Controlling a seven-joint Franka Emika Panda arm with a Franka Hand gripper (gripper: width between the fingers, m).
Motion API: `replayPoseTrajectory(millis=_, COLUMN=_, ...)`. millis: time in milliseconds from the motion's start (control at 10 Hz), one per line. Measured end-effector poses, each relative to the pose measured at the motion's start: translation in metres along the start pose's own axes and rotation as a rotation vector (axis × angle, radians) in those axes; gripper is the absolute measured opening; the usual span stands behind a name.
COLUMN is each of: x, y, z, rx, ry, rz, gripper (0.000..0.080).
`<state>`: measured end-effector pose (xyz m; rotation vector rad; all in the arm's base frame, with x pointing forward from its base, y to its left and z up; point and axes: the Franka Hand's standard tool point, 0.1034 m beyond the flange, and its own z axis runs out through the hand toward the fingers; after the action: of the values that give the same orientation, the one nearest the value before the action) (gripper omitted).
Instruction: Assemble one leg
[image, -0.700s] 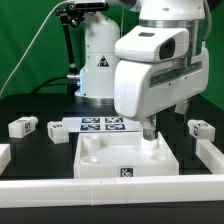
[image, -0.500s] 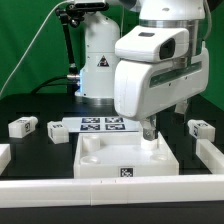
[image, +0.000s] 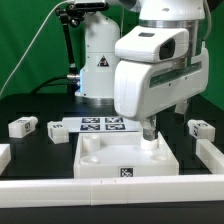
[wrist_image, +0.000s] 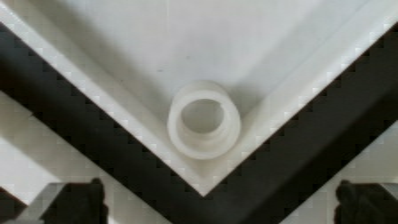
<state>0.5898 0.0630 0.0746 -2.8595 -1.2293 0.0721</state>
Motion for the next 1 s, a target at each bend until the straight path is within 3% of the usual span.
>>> replayPoseTrajectory(millis=200, x=-0.012, y=-0.005, z=0.008, rx=-0.032, ry=0.033, rz=-0.202, gripper=0.0649)
replayPoseTrajectory(millis=300, x=-0.014, y=-0.006, z=0.009, rx=-0.04, ry=0.018, rz=-0.309, gripper=0.0649)
replayPoseTrajectory(millis=500, x=-0.013, y=-0.007, z=0.01, rx=-0.081, ry=-0.006, rz=-0.462, gripper=0.0649)
replayPoseTrajectory(millis=900, x=-0.015, y=-0.007, z=0.012, rx=-0.081, ry=-0.006, rz=-0.472, gripper=0.0649)
replayPoseTrajectory(millis=1000, x=-0.018, y=-0.008, z=0.015, rx=-0.095, ry=0.008, rz=-0.563, gripper=0.0649)
